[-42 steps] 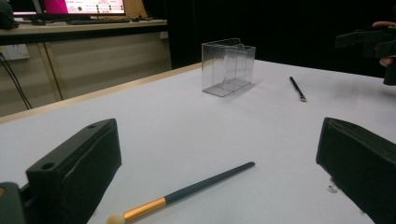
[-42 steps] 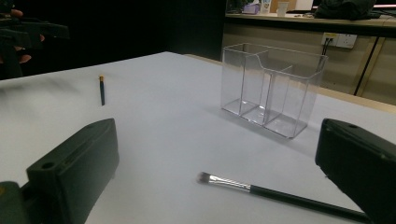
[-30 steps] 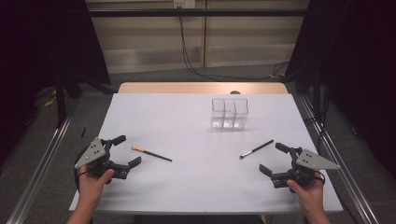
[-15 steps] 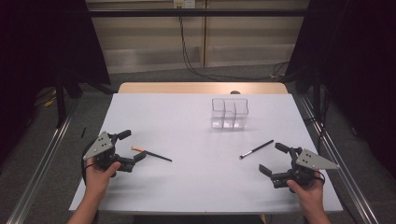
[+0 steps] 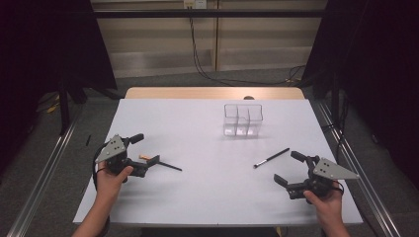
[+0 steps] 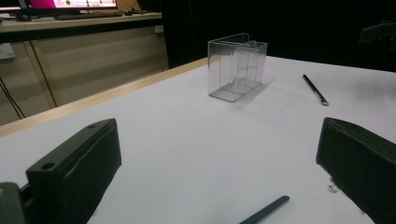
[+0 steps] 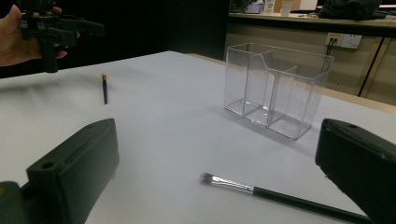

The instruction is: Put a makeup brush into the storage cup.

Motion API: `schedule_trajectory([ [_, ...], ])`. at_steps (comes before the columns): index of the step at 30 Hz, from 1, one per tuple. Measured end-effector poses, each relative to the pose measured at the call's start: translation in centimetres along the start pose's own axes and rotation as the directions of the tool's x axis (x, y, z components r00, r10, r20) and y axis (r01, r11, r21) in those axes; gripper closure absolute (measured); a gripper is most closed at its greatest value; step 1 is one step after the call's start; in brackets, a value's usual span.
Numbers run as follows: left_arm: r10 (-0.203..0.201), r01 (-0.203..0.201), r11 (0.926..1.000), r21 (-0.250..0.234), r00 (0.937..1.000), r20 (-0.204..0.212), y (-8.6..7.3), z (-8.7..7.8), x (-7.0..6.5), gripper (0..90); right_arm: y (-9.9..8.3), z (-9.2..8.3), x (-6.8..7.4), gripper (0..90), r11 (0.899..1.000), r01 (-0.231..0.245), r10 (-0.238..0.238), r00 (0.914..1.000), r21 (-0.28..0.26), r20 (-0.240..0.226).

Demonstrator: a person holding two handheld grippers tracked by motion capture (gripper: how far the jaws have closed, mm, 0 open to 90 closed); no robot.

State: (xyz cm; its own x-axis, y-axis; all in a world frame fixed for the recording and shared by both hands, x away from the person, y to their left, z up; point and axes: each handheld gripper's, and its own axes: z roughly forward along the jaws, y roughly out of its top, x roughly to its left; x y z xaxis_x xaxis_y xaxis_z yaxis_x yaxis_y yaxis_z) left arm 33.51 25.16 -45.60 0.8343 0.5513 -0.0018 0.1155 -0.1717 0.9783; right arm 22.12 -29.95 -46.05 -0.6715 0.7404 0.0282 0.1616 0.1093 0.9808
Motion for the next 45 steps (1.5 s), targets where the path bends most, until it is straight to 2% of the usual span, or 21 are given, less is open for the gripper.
schedule_trajectory([
  [8, 0.0, 0.0, 0.9998, 0.02, 1.0, 0.01, 0.0, 0.8, 0.3, 0.0, 0.0, 0.0, 0.0, 0.0, 1.0, 0.0, 0.0, 1.0, 0.003, -0.002],
  [15, 0.002, -0.004, 0.997, 0.077, 0.9996, 0.029, 0.1, 1.6, 0.7, 0.0, 0.0, 0.0, 0.0, 0.0, 1.0, 0.004, -0.004, 1.0, 0.005, -0.004],
  [17, -0.004, 0.001, 0.9917, 0.129, 0.9998, 0.021, 0.1, 1.7, 0.9, 0.0, 0.0, 0.0, -0.1, 0.0, 1.0, 0.004, -0.004, 1.0, 0.006, -0.003],
  [23, -0.021, 0.017, 0.9791, 0.203, 0.9996, 0.021, 0.1, 1.9, 1.3, 0.0, -0.1, 0.1, 0.0, 0.0, 1.0, 0.005, -0.005, 1.0, 0.012, -0.007],
  [25, -0.014, 0.005, 0.9685, 0.249, 0.9994, 0.033, 0.1, 2.1, 1.5, 0.0, -0.1, 0.2, 0.0, 0.0, 1.0, 0.008, -0.008, 0.9999, 0.015, -0.011],
  [26, -0.014, 0.005, 0.9685, 0.249, 0.9994, 0.033, 0.1, 2.1, 1.5, 0.0, -0.1, 0.2, 0.0, 0.0, 1.0, 0.008, -0.008, 0.9999, 0.015, -0.011],
  [28, -0.004, -0.011, 0.9533, 0.302, 0.9988, 0.049, 0.4, 2.2, 1.7, 0.0, -0.1, 0.2, 0.0, 0.0, 1.0, 0.009, -0.009, 0.9999, 0.017, -0.011],
  [29, -0.004, -0.011, 0.9533, 0.302, 0.9988, 0.049, 0.4, 2.2, 1.7, 0.0, -0.1, 0.2, 0.0, 0.0, 1.0, 0.009, -0.009, 0.9999, 0.017, -0.011],
  [30, -0.004, -0.017, 0.9394, 0.342, 0.9982, 0.059, 0.6, 2.3, 1.8, 0.0, -0.1, 0.2, 0.0, 0.0, 1.0, 0.009, -0.009, 0.9999, 0.018, -0.013],
  [33, -0.012, -0.023, 0.9212, 0.388, 0.9962, 0.086, 1.0, 2.4, 2.0, 0.0, -0.1, 0.2, 0.0, 0.0, 1.0, 0.008, -0.008, 0.9999, 0.018, -0.015],
  [34, -0.015, -0.024, 0.913, 0.407, 0.9955, 0.093, 1.1, 2.5, 2.0, 0.0, -0.1, 0.2, 0.0, 0.0, 1.0, 0.008, -0.008, 0.9999, 0.019, -0.015],
  [35, -0.015, -0.032, 0.8999, 0.435, 0.9945, 0.103, 1.2, 2.6, 2.1, 0.0, -0.1, 0.2, 0.0, 0.0, 1.0, 0.007, -0.007, 0.9998, 0.02, -0.017],
  [36, -0.015, -0.032, 0.8999, 0.435, 0.9945, 0.103, 1.2, 2.6, 2.1, 0.0, -0.1, 0.2, 0.0, 0.0, 1.0, 0.007, -0.007, 0.9998, 0.02, -0.017],
  [37, -0.007, -0.048, 0.879, 0.474, 0.9935, 0.114, 1.5, 2.8, 2.1, 0.0, -0.1, 0.2, 0.0, 0.0, 1.0, 0.009, -0.009, 0.9998, 0.021, -0.017],
  [38, -0.007, -0.048, 0.879, 0.474, 0.9935, 0.114, 1.5, 2.8, 2.1, 0.0, -0.1, 0.2, 0.0, 0.0, 1.0, 0.009, -0.009, 0.9998, 0.021, -0.017],
  [39, -0.003, -0.065, 0.8598, 0.506, 0.9911, 0.133, 1.6, 3.0, 2.2, 0.0, -0.1, 0.3, 0.0, 0.0, 1.0, 0.01, -0.01, 0.9998, 0.023, -0.019],
  [41, 0.001, -0.082, 0.8392, 0.538, 0.9887, 0.15, 1.8, 3.2, 2.2, 0.0, -0.1, 0.3, 0.0, 0.0, 1.0, 0.011, -0.01, 0.9998, 0.024, -0.019],
  [42, 0.001, -0.082, 0.8392, 0.538, 0.9887, 0.15, 1.8, 3.2, 2.2, 0.0, -0.1, 0.3, 0.0, 0.0, 1.0, 0.011, -0.011, 0.9997, 0.024, -0.02],
  [43, 0.006, -0.095, 0.8263, 0.555, 0.9871, 0.16, 1.9, 3.2, 2.3, 0.0, -0.1, 0.3, 0.0, 0.0, 1.0, 0.012, -0.011, 0.9997, 0.024, -0.021],
  [44, -0.004, -0.087, 0.8191, 0.567, 0.9875, 0.158, 2.1, 3.3, 2.4, 0.0, -0.1, 0.3, 0.0, 0.0, 1.0, 0.011, -0.01, 0.9997, 0.025, -0.021],
  [45, -0.004, -0.087, 0.8191, 0.567, 0.9875, 0.158, 2.1, 3.3, 2.4, 0.0, -0.1, 0.3, 0.0, 0.0, 1.0, 0.011, -0.01, 0.9997, 0.025, -0.021],
])
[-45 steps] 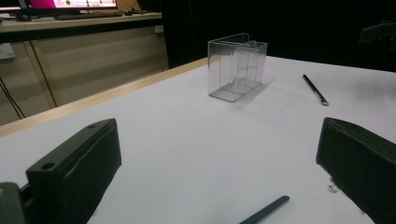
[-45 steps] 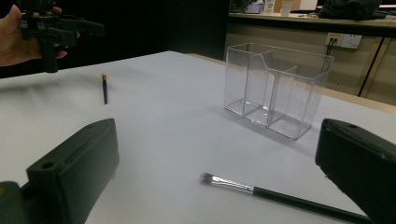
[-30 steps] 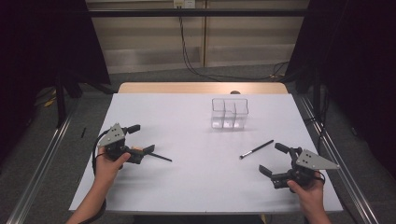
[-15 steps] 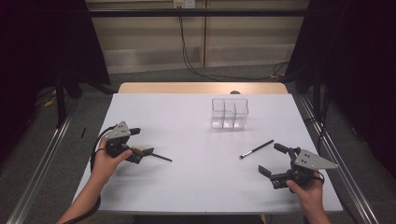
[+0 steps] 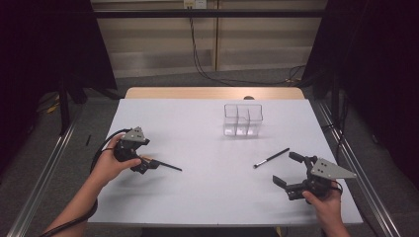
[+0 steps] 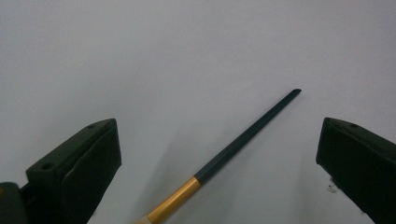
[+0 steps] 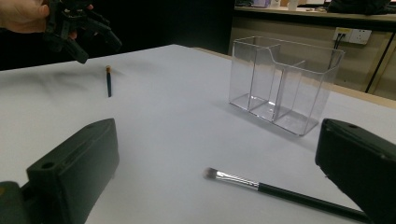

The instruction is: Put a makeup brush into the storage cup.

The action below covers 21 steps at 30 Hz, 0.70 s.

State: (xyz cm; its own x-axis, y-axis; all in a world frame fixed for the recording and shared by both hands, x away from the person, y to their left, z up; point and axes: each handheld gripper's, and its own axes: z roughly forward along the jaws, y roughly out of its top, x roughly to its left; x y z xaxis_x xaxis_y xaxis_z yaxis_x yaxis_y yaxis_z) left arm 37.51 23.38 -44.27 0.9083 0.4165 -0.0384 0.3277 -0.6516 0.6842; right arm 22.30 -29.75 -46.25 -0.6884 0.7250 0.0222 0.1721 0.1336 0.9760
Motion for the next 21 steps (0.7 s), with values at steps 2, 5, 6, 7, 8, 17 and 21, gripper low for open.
schedule_trajectory([
  [2, -0.002, 0.002, 0.9988, 0.048, 1.0, -0.005, 0.4, -0.1, 0.1, 0.0, 0.0, 0.0, 0.0, 0.0, 1.0, 0.0, 0.0, 1.0, 0.0, -0.002],
  [5, 0.019, -0.019, 0.9938, 0.109, 0.9998, -0.002, 0.8, 0.0, 0.2, 0.0, 0.0, 0.0, 0.0, 0.0, 1.0, -0.001, 0.001, 1.0, 0.001, -0.003],
  [6, 0.01, -0.009, 0.9917, 0.128, 0.9999, -0.005, 1.0, 0.0, 0.3, 0.0, 0.0, 0.0, 0.0, 0.0, 1.0, -0.001, 0.001, 1.0, 0.0, -0.003],
  [7, 0.0, 0.0, 0.9896, 0.144, 1.0, 0.0, 1.1, 0.1, 0.4, 0.0, 0.0, 0.0, 0.0, 0.0, 1.0, -0.001, 0.001, 1.0, 0.001, -0.003],
  [8, 0.0, 0.0, 0.9896, 0.144, 1.0, 0.0, 1.1, 0.1, 0.4, 0.0, 0.0, 0.0, 0.0, 0.0, 1.0, -0.001, 0.001, 1.0, 0.001, -0.003],
  [17, 0.04, -0.044, 0.9669, 0.251, 0.999, 0.021, 1.7, 0.4, 0.9, 0.0, 0.0, 0.0, 0.0, 0.0, 1.0, 0.002, -0.002, 1.0, 0.002, -0.006],
  [21, 0.052, -0.06, 0.9508, 0.304, 0.9981, 0.035, 2.0, 0.6, 1.0, 1.4, 0.0, 0.0, 0.0, 0.0, 1.0, 0.004, -0.004, 1.0, 0.002, -0.006],
])
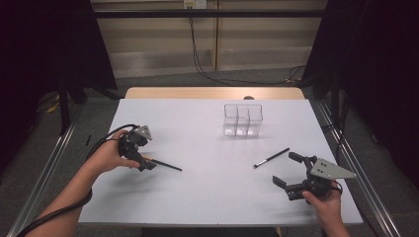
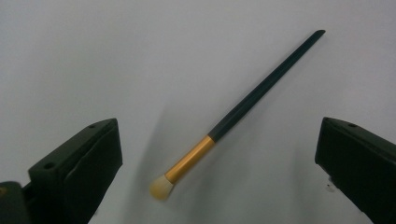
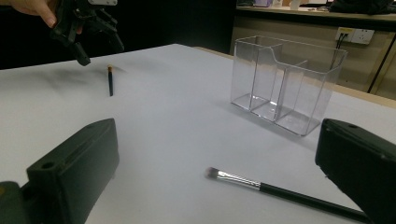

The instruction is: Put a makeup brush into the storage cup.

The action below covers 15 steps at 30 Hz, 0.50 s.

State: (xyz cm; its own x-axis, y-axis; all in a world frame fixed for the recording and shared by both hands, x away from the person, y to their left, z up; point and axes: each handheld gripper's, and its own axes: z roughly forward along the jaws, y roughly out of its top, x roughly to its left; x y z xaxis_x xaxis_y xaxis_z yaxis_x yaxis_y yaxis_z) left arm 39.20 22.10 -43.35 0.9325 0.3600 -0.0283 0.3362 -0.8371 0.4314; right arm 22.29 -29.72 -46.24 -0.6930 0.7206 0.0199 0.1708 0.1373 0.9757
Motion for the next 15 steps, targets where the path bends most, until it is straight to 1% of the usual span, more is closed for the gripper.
schedule_trajectory([
  [1, 0.0, 0.0, 1.0, 0.0, 1.0, 0.0, 0.0, 0.0, 0.0, 2.4, 0.0, 0.0, 0.0, 0.0, 1.0, 0.0, 0.0, 1.0, 0.0, 0.0],
  [2, 0.006, -0.006, 0.9998, 0.016, 1.0, 0.005, 0.15, 0.04, -0.03, 3.5, 0.01, 0.0, 0.0, 0.0, 1.0, 0.0, 0.0, 1.0, 0.0, 0.0],
  [4, 0.019, -0.019, 0.9994, 0.03, 0.9998, 0.008, 0.25, 0.09, -0.05, 7.8, 0.0, 0.02, 0.0, 0.0, 1.0, -0.001, 0.001, 1.0, 0.0, 0.001],
  [6, 0.016, -0.017, 0.9991, 0.039, 0.9998, 0.01, 0.28, 0.13, -0.02, 10.5, -0.01, 0.02, -0.01, 0.0, 1.0, -0.001, 0.001, 1.0, 0.003, 0.0],
  [7, 0.034, -0.035, 0.9972, 0.065, 0.9993, 0.016, 0.29, 0.21, 0.01, 12.9, -0.02, 0.02, -0.03, 0.0, 1.0, -0.001, 0.001, 1.0, 0.002, -0.002],
  [8, 0.034, -0.035, 0.9972, 0.065, 0.9993, 0.016, 0.29, 0.21, 0.01, 14.7, -0.02, 0.02, -0.03, 0.0, 1.0, -0.001, 0.001, 1.0, 0.002, -0.002],
  [10, 0.042, -0.044, 0.9954, 0.086, 0.9989, 0.018, 0.27, 0.38, 0.01, 16.3, -0.02, 0.01, -0.02, 0.0, 1.0, -0.002, 0.002, 1.0, 0.001, -0.003],
  [11, 0.046, -0.048, 0.9947, 0.091, 0.9987, 0.023, 0.26, 0.43, 0.0, 20.5, -0.02, 0.02, -0.02, 0.0, 1.0, -0.002, 0.002, 1.0, 0.002, -0.002],
  [12, 0.056, -0.058, 0.9932, 0.101, 0.9981, 0.026, 0.23, 0.59, -0.06, 22.0, -0.03, 0.03, -0.03, 0.0, 1.0, -0.002, 0.002, 1.0, 0.002, -0.004],
  [13, 0.056, -0.058, 0.9932, 0.101, 0.9981, 0.026, 0.23, 0.59, -0.06, 22.9, -0.03, 0.03, -0.03, 0.0, 1.0, -0.002, 0.002, 1.0, 0.002, -0.004],
  [14, 0.072, -0.074, 0.9918, 0.104, 0.9972, 0.022, 0.26, 0.71, -0.08, 24.7, -0.04, 0.04, -0.03, 0.0, 1.0, -0.003, 0.003, 1.0, 0.003, -0.003],
  [15, 0.072, -0.074, 0.9918, 0.104, 0.9972, 0.022, 0.26, 0.71, -0.08, 27.8, -0.04, 0.05, -0.03, 0.0, 1.0, -0.004, 0.004, 1.0, 0.003, -0.005],
])
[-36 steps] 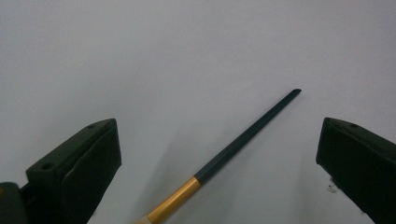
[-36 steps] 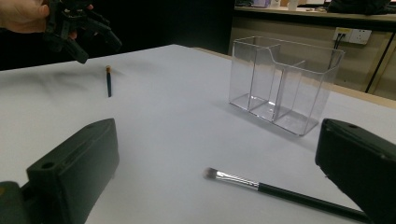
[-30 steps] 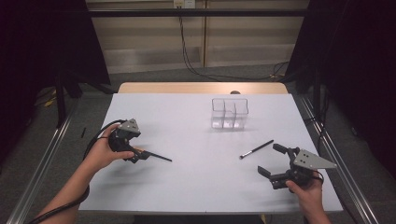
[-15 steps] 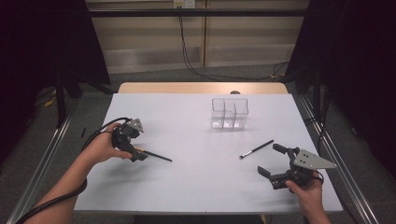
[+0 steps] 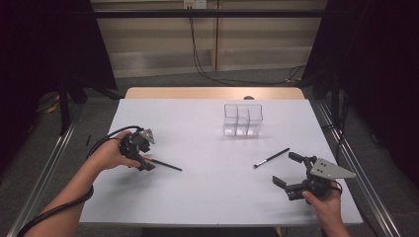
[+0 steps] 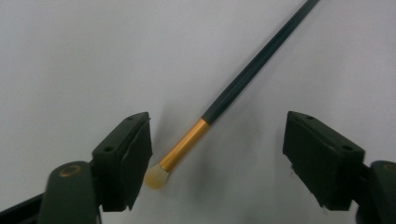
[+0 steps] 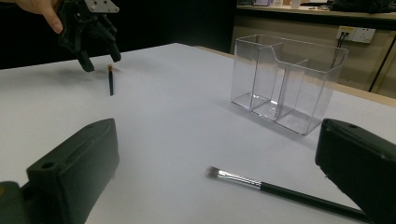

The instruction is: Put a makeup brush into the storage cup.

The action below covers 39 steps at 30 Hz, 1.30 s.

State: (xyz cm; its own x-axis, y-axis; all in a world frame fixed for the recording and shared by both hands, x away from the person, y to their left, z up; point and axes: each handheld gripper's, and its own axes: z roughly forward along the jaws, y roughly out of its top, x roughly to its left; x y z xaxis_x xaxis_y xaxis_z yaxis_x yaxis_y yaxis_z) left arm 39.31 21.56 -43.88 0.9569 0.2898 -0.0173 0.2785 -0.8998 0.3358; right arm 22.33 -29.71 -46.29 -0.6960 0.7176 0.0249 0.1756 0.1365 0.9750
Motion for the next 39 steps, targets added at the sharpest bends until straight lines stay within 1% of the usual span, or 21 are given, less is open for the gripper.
schedule_trajectory([
  [2, 0.009, -0.009, 0.9999, 0.009, 0.9999, 0.009, 0.1, -0.1, 0.1, 34.3, 0.0, 0.0, 0.0, 0.0, 1.0, 0.0, 0.0, 1.0, 0.0, -0.001],
  [6, 0.03, -0.03, 0.9995, 0.012, 0.9995, -0.008, 0.4, 0.0, 0.2, 38.9, 0.0, 0.1, 0.0, 0.0, 1.0, 0.004, -0.004, 1.0, 0.003, -0.002],
  [7, 0.048, -0.048, 0.9988, 0.01, 0.9988, -0.002, 0.5, 0.1, 0.3, 41.6, 0.0, 0.1, 0.0, 0.0, 1.0, 0.003, -0.003, 1.0, 0.005, -0.002],
  [10, 0.053, -0.053, 0.9986, 0.009, 0.9985, 0.012, 0.6, 0.2, 0.4, 44.2, 0.0, 0.1, 0.0, 0.0, 1.0, 0.001, -0.001, 1.0, 0.005, -0.004],
  [11, 0.062, -0.062, 0.998, 0.015, 0.9979, 0.017, 0.7, 0.5, 0.4, 45.9, 0.0, 0.1, 0.0, 0.0, 1.0, 0.002, -0.002, 1.0, 0.005, -0.004],
  [13, 0.063, -0.063, 0.9977, 0.024, 0.9979, 0.019, 0.7, 0.6, 0.4, 48.3, 0.0, 0.1, 0.0, 0.0, 1.0, 0.003, -0.003, 1.0, 0.006, -0.005],
  [14, 0.063, -0.064, 0.9973, 0.036, 0.9978, 0.02, 0.8, 0.7, 0.4, 48.3, 0.0, 0.1, 0.0, 0.0, 1.0, 0.003, -0.003, 1.0, 0.006, -0.005],
  [15, 0.064, -0.066, 0.9957, 0.064, 0.9974, 0.033, 0.8, 0.8, 0.5, 50.8, 0.0, 0.1, 0.0, 0.0, 1.0, 0.003, -0.003, 1.0, 0.007, -0.009],
  [16, 0.064, -0.066, 0.9957, 0.064, 0.9974, 0.033, 0.8, 0.8, 0.5, 51.7, 0.0, 0.1, 0.0, 0.0, 1.0, 0.003, -0.003, 1.0, 0.007, -0.009],
  [17, 0.08, -0.083, 0.9935, 0.079, 0.9958, 0.045, 0.8, 1.1, 0.6, 52.2, 0.0, 0.1, 0.1, 0.0, 1.0, 0.005, -0.005, 0.9999, 0.009, -0.01],
  [21, 0.082, -0.087, 0.9928, 0.083, 0.9947, 0.062, 0.9, 1.1, 0.6, 56.9, 0.0, 0.1, 0.1, 0.0, 1.0, 0.006, -0.006, 0.9999, 0.007, -0.01],
  [22, 0.092, -0.099, 0.9906, 0.095, 0.9933, 0.07, 1.0, 1.1, 0.6, 58.7, 0.0, 0.1, 0.1, 0.0, 1.0, 0.006, -0.006, 0.9999, 0.007, -0.01],
  [24, 0.083, -0.09, 0.9912, 0.097, 0.9939, 0.072, 1.0, 1.1, 0.4, 63.1, 0.0, 0.1, 0.1, 0.0, 1.0, 0.006, -0.006, 0.9999, 0.01, -0.01],
  [26, 0.091, -0.099, 0.9885, 0.114, 0.9928, 0.078, 1.2, 1.1, 0.3, 65.4, 0.0, 0.1, 0.1, 0.0, 1.0, 0.006, -0.006, 0.9999, 0.009, -0.011],
  [28, 0.068, -0.079, 0.9892, 0.124, 0.9938, 0.088, 1.3, 1.1, 0.2, 71.1, 0.0, 0.1, 0.1, 0.0, 1.0, 0.006, -0.006, 0.9999, 0.009, -0.01],
  [29, 0.072, -0.083, 0.9879, 0.131, 0.9934, 0.089, 1.4, 1.1, 0.2, 74.0, 0.0, 0.1, 0.1, 0.0, 1.0, 0.007, -0.007, 0.9999, 0.008, -0.01],
  [31, 0.054, -0.066, 0.9888, 0.134, 0.9948, 0.087, 1.5, 1.2, 0.0, 80.4, 0.0, 0.1, 0.1, 0.0, 1.0, 0.008, -0.008, 0.9999, 0.008, -0.01],
  [32, 0.054, -0.067, 0.987, 0.146, 0.9946, 0.088, 1.6, 1.2, 0.1, 81.0, 0.0, 0.1, 0.1, 0.0, 1.0, 0.008, -0.008, 0.9999, 0.01, -0.01],
  [35, 0.056, -0.069, 0.9863, 0.15, 0.9948, 0.085, 1.6, 1.2, 0.0, 82.3, 0.0, 0.1, 0.1, 0.0, 1.0, 0.006, -0.006, 0.9999, 0.012, -0.011],
  [37, 0.048, -0.061, 0.9863, 0.153, 0.9949, 0.089, 1.7, 1.3, 0.0, 83.3, 0.0, 0.2, 0.1, 0.0, 1.0, 0.006, -0.006, 0.9999, 0.012, -0.01],
  [39, 0.051, -0.063, 0.9841, 0.166, 0.9955, 0.08, 1.9, 1.4, -0.1, 83.4, 0.0, 0.2, 0.1, 0.0, 1.0, 0.008, -0.007, 0.9999, 0.015, -0.012],
])
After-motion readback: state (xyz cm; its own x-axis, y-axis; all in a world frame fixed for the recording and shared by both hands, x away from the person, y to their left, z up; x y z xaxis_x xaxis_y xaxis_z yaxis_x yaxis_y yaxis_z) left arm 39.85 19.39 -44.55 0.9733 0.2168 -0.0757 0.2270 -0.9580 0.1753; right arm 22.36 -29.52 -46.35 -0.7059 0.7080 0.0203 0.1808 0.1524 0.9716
